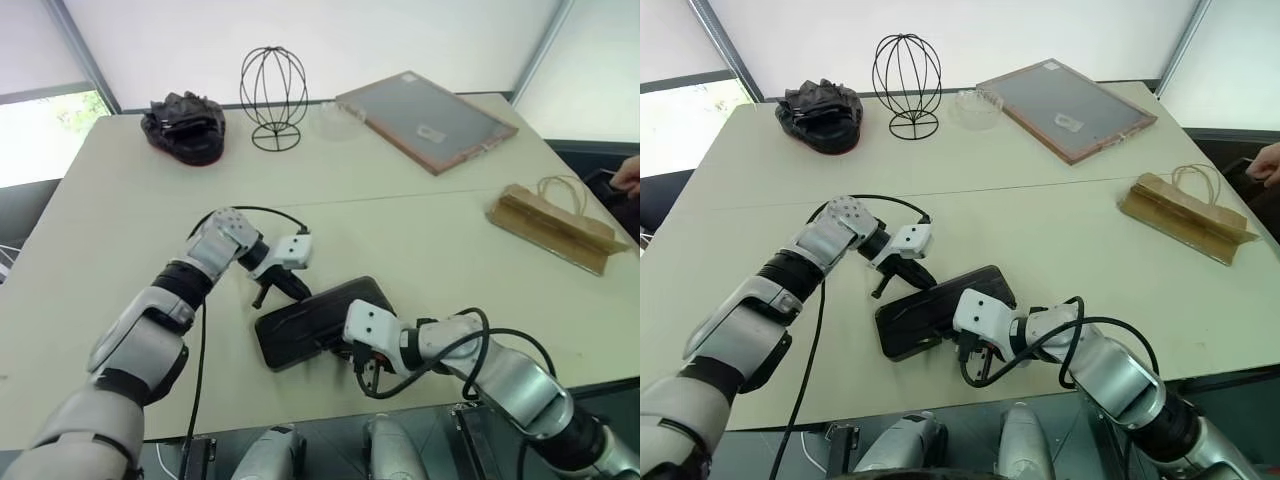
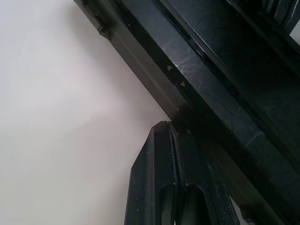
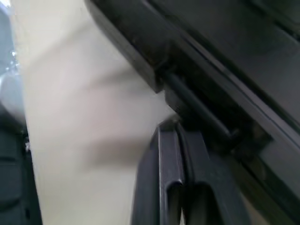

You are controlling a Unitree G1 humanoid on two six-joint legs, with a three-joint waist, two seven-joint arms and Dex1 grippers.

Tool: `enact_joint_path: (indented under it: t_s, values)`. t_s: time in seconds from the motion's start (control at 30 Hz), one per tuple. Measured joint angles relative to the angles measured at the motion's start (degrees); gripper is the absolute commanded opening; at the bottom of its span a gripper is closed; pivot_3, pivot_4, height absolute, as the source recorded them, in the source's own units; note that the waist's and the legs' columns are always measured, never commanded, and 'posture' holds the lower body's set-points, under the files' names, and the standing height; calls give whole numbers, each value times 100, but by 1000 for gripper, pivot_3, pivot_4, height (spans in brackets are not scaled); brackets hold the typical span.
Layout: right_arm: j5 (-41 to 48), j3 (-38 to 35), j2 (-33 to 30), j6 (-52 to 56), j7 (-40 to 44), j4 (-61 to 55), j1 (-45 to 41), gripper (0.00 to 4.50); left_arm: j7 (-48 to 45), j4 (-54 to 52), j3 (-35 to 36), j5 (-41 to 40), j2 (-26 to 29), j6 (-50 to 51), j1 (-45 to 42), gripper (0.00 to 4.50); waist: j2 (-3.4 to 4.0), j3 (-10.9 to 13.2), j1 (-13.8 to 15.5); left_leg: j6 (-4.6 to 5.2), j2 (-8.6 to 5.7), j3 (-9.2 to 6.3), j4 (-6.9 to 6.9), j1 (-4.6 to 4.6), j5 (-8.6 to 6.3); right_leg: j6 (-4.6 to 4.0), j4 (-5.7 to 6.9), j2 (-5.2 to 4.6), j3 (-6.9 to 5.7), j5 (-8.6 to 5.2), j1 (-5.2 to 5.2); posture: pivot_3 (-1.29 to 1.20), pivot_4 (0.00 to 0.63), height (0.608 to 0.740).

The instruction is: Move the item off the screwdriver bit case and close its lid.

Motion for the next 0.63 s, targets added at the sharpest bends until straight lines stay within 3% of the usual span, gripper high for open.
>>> enact_joint_path:
  t_s: [0.17, 0.33, 0.5, 0.63]
  values:
    - [8, -52, 135, 450, -138, -81, -51, 69, 105, 323, 326, 219, -265, -261, 45, 0, 1, -25, 33, 0, 0, -2, 5, 21, 0, 0, -7, 2, -2, 0, 31, 0, 150, 740]
    - [364, -740, 24, 945, -257, -716, 372, 69, 879, 1530, 682, 383, -1062, -1155, -320, 0, -1, -23, 343, 2, -23, -23, 32, -9, 1, 1, -23, -6, 0, 1, 34, 0, 150, 740]
    - [1516, -2569, 66, 1592, 151, -1833, 1339, 69, 1471, 2397, 1563, 224, -656, -1194, -854, 0, -10, -11, 234, 2, -8, -2, 12, -27, -1, 8, -6, -8, 7, 5, -15, 0, 150, 740]
    - [2366, -4484, 30, 1705, 472, -1934, 1325, 69, 1543, 2391, 2558, -335, -110, -614, -1015, 0, -9, -11, 145, 6, -10, -3, 10, -19, -3, 8, -4, -8, 5, 6, -7, 0, 150, 740]
